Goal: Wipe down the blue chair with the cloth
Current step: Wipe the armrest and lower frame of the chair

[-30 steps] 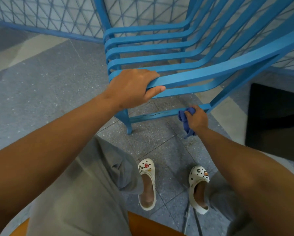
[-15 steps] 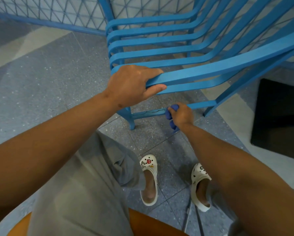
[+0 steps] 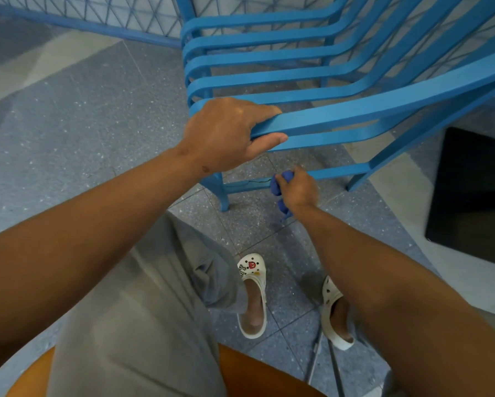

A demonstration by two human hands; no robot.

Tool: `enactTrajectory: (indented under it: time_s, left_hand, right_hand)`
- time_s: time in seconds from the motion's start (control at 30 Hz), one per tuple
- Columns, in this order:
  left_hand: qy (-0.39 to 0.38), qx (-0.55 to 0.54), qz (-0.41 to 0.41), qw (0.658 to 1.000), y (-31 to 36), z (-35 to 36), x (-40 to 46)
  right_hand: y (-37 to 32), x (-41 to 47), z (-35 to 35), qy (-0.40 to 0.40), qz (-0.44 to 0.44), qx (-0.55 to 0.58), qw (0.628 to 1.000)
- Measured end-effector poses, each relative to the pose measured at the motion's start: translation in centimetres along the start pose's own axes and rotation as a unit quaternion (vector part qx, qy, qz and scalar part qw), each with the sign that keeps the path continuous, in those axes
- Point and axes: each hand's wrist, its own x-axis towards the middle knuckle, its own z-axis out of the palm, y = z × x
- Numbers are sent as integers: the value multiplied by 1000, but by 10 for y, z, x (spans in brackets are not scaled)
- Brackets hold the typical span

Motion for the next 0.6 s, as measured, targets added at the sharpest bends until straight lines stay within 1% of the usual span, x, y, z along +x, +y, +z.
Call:
enactTrajectory:
  time_s: [0.07, 0.17, 0.2, 0.3, 0.33, 0.47, 0.6]
  left_hand:
    - [1, -1, -2, 1000, 0, 0, 0]
    - [2, -3, -4, 1000, 0, 0, 0]
    - [1, 0, -3, 1000, 0, 1, 0]
    - [0, 2, -3, 1000, 0, 1, 0]
    - [-2, 1, -4, 1000, 0, 1, 0]
    - [-5, -1, -5, 1000, -1, 1, 0]
    - [-7, -2, -1, 1000, -1, 1, 0]
  right_hand:
    - [9, 10, -9, -10, -9, -26, 1000]
    - [27, 21, -25, 19, 16, -22, 999]
    - [31, 22, -27, 28, 27, -8, 999]
    - [26, 16, -20, 50, 59, 77, 994]
    - [21, 13, -15, 54, 58, 85, 993]
    - [9, 0, 1, 37, 5, 41, 998]
    - [14, 10, -8, 0, -23, -34, 999]
